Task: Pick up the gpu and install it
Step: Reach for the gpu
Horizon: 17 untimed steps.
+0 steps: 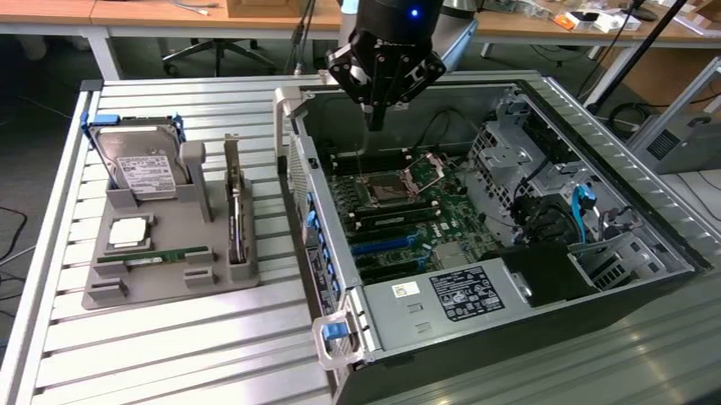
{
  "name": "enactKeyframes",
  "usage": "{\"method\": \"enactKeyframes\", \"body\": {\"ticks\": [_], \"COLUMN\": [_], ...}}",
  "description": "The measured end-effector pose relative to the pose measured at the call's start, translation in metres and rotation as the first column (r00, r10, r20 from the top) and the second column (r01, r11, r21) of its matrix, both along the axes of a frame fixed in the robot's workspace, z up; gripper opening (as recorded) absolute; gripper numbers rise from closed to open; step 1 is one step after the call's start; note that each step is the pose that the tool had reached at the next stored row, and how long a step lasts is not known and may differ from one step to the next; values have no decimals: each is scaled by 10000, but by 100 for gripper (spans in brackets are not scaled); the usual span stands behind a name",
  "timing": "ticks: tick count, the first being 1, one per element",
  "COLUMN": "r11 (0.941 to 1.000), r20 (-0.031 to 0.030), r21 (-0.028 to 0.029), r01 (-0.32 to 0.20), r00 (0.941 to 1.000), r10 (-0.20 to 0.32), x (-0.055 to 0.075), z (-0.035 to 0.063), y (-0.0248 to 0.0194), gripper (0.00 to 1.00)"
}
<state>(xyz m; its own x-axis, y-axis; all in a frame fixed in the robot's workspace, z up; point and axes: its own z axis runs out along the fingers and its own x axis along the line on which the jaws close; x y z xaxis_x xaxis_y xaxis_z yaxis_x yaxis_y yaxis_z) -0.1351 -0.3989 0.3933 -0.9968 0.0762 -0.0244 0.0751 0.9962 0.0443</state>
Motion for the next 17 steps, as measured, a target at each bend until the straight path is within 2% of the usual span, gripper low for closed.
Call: {"method": "enactKeyframes", "body": {"ticks": [17], "r11": [10000], "r20": [0], "r21": [0], "r01": [0], "r00": [10000], "r10": [0], "x": [-43], "z": [0], "y": [0], "gripper": [11]}}
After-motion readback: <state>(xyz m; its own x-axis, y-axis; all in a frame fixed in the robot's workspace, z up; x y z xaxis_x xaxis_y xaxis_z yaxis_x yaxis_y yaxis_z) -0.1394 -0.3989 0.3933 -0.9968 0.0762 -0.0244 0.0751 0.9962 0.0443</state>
